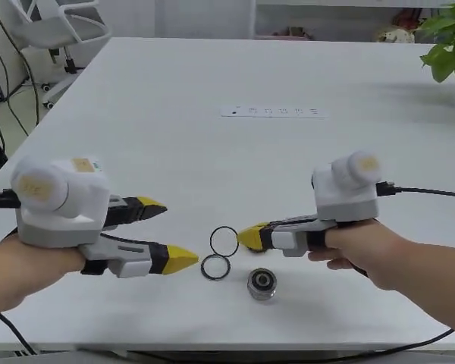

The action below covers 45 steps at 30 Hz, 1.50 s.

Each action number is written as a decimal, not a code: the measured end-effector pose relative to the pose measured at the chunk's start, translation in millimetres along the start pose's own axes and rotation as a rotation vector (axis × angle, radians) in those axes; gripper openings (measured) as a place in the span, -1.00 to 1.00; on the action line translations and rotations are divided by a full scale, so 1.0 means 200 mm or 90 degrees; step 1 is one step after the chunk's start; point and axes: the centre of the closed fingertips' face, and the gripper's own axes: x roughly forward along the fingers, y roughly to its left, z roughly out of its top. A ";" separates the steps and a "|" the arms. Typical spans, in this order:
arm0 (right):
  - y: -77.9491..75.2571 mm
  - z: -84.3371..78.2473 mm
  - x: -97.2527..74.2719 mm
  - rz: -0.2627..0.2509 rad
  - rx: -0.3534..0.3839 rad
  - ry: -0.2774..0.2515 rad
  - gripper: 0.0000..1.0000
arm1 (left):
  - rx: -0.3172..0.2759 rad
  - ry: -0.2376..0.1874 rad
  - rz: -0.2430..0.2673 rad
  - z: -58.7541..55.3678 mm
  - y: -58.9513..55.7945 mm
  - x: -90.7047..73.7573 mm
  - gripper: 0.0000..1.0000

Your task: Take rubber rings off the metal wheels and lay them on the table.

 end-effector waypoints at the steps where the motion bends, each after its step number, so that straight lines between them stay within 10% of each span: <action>1: 0.00 -0.01 0.01 0.001 -0.001 0.003 -1.00 | -0.001 0.000 0.001 0.00 0.00 0.00 0.24; 45: -0.07 -0.16 0.10 -0.049 -0.016 0.082 -0.75 | -0.007 0.036 0.009 -0.10 -0.02 -0.05 0.28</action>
